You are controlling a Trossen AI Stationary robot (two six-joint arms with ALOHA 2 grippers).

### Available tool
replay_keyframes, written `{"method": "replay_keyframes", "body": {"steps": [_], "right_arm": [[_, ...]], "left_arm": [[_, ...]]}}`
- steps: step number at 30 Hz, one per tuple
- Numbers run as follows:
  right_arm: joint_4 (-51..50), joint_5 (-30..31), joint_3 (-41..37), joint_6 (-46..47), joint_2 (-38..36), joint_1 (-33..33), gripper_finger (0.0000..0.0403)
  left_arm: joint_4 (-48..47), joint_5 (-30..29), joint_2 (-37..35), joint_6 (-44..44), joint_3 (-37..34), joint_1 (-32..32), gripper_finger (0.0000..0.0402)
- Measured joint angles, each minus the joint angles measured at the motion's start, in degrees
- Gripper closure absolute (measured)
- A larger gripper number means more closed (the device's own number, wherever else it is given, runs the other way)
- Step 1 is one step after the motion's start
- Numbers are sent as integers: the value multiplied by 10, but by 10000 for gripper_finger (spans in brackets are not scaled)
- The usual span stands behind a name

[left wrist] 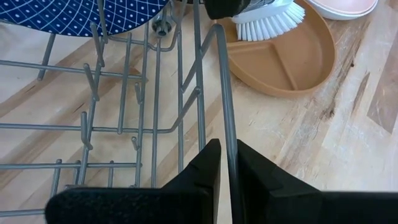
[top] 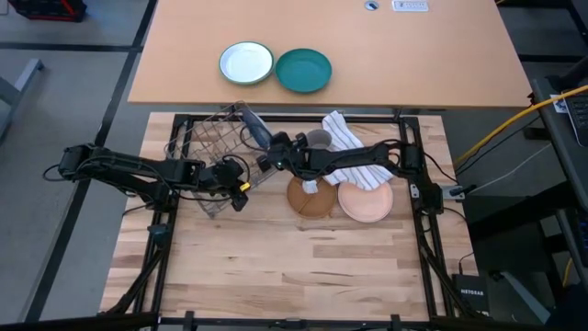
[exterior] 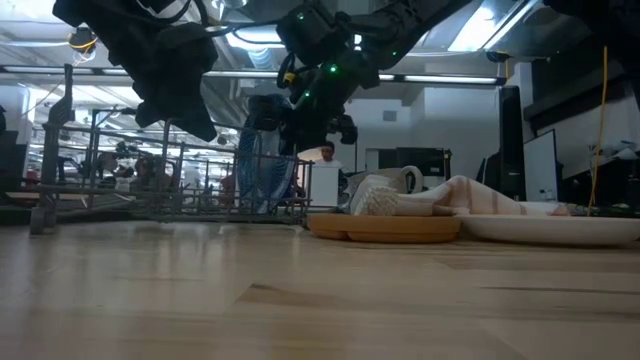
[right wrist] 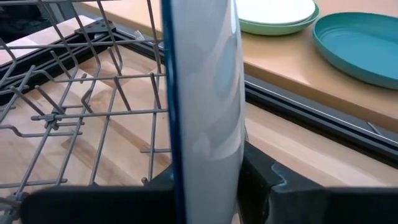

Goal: Sort dishes
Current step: Put the blue plate into the dish rack

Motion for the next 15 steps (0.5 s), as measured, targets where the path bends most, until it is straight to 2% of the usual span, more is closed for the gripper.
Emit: {"method": "replay_keyframes", "body": {"steps": [10,15], "right_arm": [[-1,-77,0,11,0,-21,333],[-2,-79,0,11,0,-22,333]], "left_arm": [[0,23,0,54,0,0,372],[0,23,0,68,0,0,372]]}}
